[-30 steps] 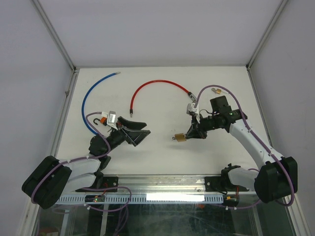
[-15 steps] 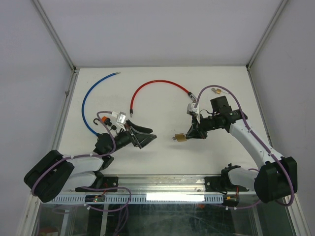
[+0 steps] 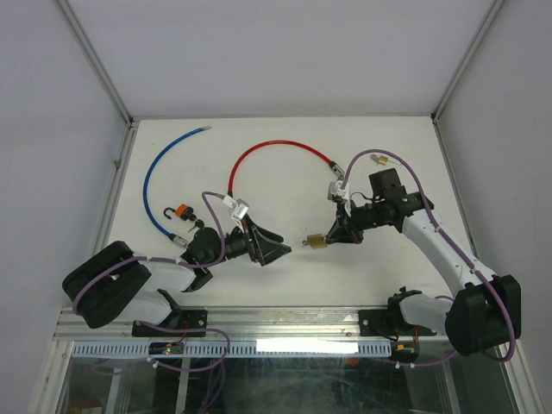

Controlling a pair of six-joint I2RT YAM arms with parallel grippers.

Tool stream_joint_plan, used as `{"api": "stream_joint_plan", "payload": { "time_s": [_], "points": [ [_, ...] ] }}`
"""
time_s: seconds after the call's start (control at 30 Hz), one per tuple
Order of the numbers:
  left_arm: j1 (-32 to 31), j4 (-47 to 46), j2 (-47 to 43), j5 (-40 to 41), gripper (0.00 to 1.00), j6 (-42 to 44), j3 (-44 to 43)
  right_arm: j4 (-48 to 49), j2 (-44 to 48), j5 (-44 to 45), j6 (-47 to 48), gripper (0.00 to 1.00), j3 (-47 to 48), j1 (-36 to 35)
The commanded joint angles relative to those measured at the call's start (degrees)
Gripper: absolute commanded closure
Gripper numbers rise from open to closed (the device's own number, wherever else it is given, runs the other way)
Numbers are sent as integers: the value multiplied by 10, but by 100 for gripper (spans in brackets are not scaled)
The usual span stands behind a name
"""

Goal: Lock with the key
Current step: Place the lock at the center of the board.

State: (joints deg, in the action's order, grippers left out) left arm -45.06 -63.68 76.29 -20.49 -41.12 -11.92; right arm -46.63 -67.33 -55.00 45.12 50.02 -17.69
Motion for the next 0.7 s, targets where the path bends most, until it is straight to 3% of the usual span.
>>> {"api": "stream_joint_plan", "payload": {
  "time_s": [0.0, 0.3, 0.67],
  "points": [
    [-4, -87, 37, -33, 25, -10, -17, 16, 10, -42, 6, 100, 6, 5],
    [-6, -79, 93, -28, 30, 25, -34, 15, 7, -42, 7, 100, 5, 5],
    [-12, -253, 192, -62, 39, 106, -34, 15, 7, -46, 8, 100, 4, 5]
  ]
}}
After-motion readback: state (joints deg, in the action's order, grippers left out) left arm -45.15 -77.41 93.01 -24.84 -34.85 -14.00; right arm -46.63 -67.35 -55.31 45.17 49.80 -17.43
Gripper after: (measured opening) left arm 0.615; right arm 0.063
